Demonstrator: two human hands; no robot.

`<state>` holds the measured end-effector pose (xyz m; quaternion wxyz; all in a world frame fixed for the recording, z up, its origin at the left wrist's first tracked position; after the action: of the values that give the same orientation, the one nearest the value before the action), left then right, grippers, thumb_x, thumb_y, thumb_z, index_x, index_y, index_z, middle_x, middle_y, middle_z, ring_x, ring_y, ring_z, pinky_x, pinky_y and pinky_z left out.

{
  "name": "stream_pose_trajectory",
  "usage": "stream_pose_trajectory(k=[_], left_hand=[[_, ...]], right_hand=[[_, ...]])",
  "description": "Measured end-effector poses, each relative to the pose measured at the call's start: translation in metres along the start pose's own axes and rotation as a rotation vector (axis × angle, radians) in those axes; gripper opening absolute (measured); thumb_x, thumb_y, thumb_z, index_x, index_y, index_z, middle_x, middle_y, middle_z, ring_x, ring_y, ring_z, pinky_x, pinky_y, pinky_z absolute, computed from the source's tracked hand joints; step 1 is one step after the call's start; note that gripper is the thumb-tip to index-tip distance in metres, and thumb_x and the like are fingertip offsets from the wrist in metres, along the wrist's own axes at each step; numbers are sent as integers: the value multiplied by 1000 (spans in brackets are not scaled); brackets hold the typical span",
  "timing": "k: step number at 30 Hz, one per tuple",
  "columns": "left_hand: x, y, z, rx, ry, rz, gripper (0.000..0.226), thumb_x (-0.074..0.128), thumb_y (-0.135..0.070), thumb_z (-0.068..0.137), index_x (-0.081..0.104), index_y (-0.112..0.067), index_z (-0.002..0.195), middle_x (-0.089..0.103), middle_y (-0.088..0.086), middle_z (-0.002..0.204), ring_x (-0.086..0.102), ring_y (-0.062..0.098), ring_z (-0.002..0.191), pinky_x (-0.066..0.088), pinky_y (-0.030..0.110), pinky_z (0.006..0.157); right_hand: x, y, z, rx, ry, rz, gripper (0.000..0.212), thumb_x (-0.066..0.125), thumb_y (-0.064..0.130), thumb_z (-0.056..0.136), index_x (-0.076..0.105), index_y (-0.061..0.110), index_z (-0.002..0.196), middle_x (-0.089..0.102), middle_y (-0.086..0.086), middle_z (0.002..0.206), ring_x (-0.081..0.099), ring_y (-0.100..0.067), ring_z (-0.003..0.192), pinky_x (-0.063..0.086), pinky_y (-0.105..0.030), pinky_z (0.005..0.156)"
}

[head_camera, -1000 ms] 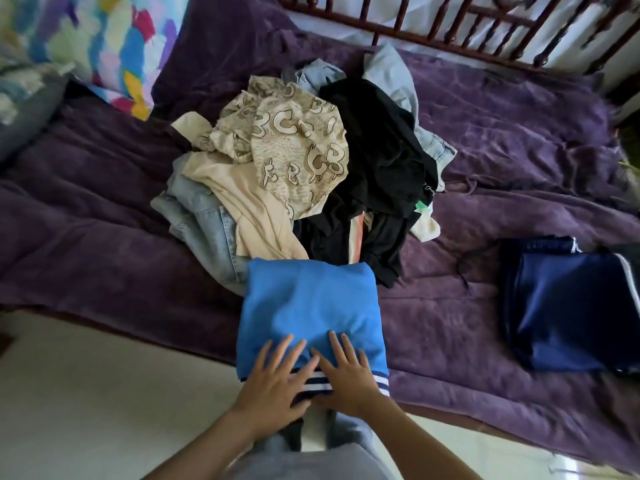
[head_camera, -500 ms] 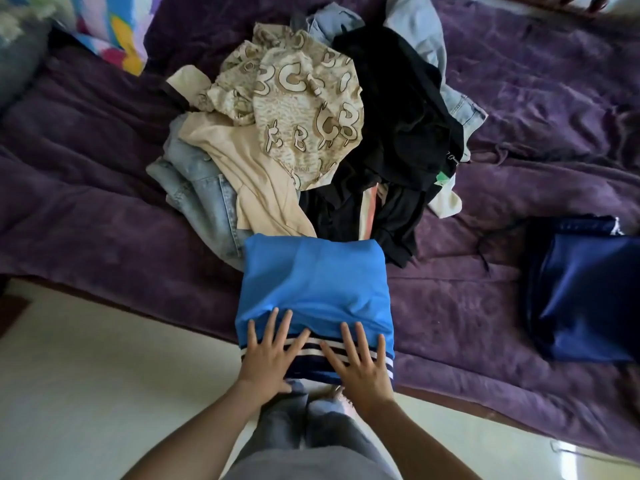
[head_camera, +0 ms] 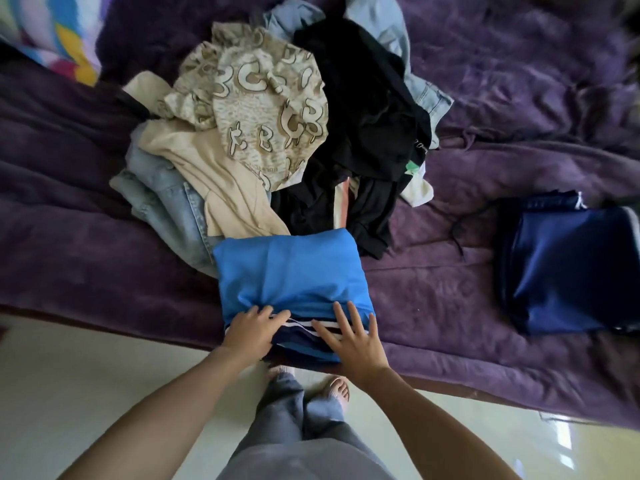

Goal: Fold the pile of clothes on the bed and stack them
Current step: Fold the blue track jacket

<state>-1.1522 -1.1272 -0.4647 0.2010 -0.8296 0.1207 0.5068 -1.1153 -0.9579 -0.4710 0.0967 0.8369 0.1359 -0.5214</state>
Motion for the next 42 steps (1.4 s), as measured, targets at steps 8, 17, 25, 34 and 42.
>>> stream_pose_trajectory(k=[8,17,25,34,42], left_hand=[[-73,29,21,22,118,-361,49,61,-12,74,57,-29,120,62,-7,109,58,18,107,43,28,83],[-140,28,42,42,92,-329,43,62,-12,72,59,-34,109,56,-17,83,54,10,85,40,22,64],[-240,-4,62,142,-87,17,48,57,-17,81,47,-34,125,56,-4,116,56,16,103,39,27,72],[-296,-93,83,231,-242,163,61,54,-23,88,30,-34,143,47,-6,129,44,14,123,44,30,87],[-310,-240,142,240,-284,146,60,56,-23,84,35,-37,139,49,-7,130,49,16,120,43,28,86]], right_hand=[[-48,13,8,28,-169,27,146,69,83,30,7,20,146,35,-15,135,37,-35,122,32,-60,93],[-114,-2,28,130,-273,24,115,88,41,24,40,21,127,70,-9,104,69,-31,83,56,-41,61],[-208,-57,28,128,-486,66,96,85,38,19,44,27,105,65,10,85,59,-14,59,46,-20,48],[-255,-141,-25,150,-608,-53,93,85,38,26,43,26,108,66,6,95,61,-18,66,46,-21,52],[-256,-282,-95,144,-758,-179,75,82,27,44,42,26,107,67,6,92,62,-20,67,48,-21,50]])
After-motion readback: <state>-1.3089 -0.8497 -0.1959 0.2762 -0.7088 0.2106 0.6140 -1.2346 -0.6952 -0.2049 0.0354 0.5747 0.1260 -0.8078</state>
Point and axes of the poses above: each hand's wrist, its own z-axis towards the middle knuckle, its own x-axis out of the palm, y = z × x, the point moved 6 cm from there along z, towards the middle knuckle
